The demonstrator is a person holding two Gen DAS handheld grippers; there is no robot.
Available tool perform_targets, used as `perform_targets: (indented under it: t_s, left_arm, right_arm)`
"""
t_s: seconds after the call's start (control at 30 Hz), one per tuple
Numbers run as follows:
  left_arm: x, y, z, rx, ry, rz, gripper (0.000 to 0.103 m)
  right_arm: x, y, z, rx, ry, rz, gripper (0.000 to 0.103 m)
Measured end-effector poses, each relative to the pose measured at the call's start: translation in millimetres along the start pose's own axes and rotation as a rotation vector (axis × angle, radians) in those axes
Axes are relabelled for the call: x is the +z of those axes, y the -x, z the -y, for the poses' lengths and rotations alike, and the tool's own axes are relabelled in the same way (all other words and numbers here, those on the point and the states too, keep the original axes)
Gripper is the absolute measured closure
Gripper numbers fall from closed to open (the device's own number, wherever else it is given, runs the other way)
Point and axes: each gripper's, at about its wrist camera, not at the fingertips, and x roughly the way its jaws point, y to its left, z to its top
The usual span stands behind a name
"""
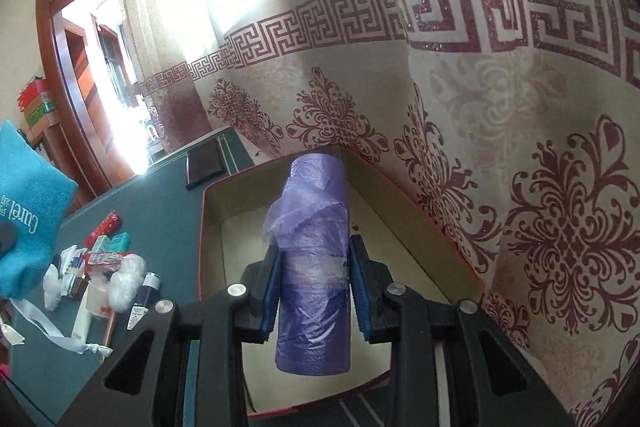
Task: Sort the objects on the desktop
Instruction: 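Lift the teal pouch and purple roll and carry both toward the red box, then release the teal pouch and purple roll into the red box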
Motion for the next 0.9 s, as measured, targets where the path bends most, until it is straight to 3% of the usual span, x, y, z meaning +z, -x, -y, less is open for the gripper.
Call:
perform_targets:
  t_s: [0.4,0.57,0.63,0.67,0.7,0.73,0.77,0.9]
  left_arm:
    - [30,-73,118,-0.197,-0.067,-0.063,0.076]
    - [34,-102,144,-0.222,-0.077,-0.092,0.076]
    - [31,-114,150,-0.202,-0.093,-0.110,0.070]
    - [30,-120,152,-0.183,-0.104,-0.121,0.066]
    - [28,-125,153,-0.159,-0.113,-0.134,0.056]
    - [25,-129,153,-0.132,-0.117,-0.140,0.046]
    - [24,-131,152,-0.109,-0.116,-0.140,0.042]
    - [23,-129,141,-0.062,-0.099,-0.119,0.038]
  right_arm:
    - [-11,-15,30,0.004,-0.038,-0.047,0.068]
    - [-5,-11,40,-0.023,-0.025,-0.033,0.068]
    - [-3,-8,45,-0.049,-0.024,-0.024,0.066]
    - [-2,-6,48,-0.057,-0.026,-0.015,0.059]
    - [-1,-4,49,-0.057,-0.027,-0.005,0.045]
    - [0,-1,50,-0.051,-0.029,0.005,0.039]
    - [0,2,51,-0.045,-0.031,0.014,0.029]
    - [-1,8,43,-0.034,-0.005,0.024,0.027]
